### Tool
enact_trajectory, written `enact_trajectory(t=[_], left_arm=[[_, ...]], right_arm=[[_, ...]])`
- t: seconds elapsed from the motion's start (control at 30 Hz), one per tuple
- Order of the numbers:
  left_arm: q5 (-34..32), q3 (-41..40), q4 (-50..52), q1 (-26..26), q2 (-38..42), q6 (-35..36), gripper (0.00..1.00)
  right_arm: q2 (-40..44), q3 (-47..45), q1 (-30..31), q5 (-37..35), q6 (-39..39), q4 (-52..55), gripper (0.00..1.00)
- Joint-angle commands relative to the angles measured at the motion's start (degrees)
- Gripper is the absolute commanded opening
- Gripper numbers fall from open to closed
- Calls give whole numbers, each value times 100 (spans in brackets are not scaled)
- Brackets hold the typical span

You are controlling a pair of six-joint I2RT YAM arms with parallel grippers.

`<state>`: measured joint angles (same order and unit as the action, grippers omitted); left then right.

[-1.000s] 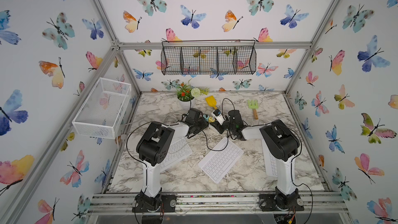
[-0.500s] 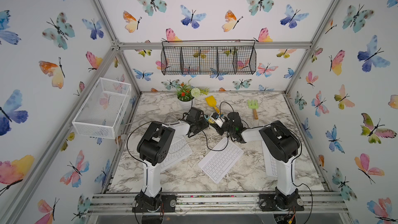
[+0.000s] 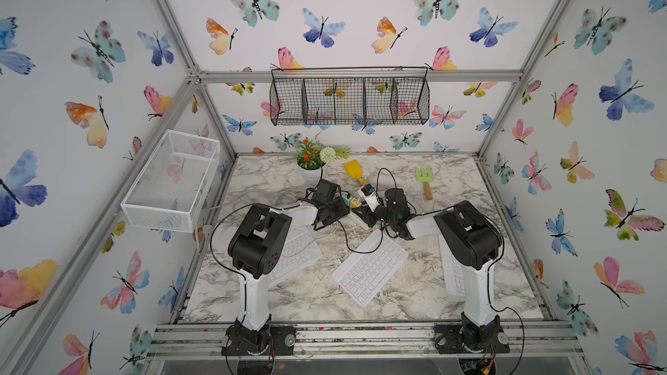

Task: Unplug the wireless keyboard
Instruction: Remove the plug from the socket.

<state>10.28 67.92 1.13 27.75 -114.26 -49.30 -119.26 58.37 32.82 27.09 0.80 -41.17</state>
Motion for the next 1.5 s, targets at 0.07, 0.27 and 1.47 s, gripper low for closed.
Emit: enact_trajectory(t=[0.07,0.27,1.47], left_arm=[[-599,-380,856,-52,-779,-73,55],[-645,-302,978,-54,-812,-27,55],[-756,-174,1214,-60,-861,129,55]], right_arm=[[317,102,526,2342,-226,-854,17],[710,-35,828,1420,1103,-68,16],[192,-229,603,2750,-2544,-4088,16]])
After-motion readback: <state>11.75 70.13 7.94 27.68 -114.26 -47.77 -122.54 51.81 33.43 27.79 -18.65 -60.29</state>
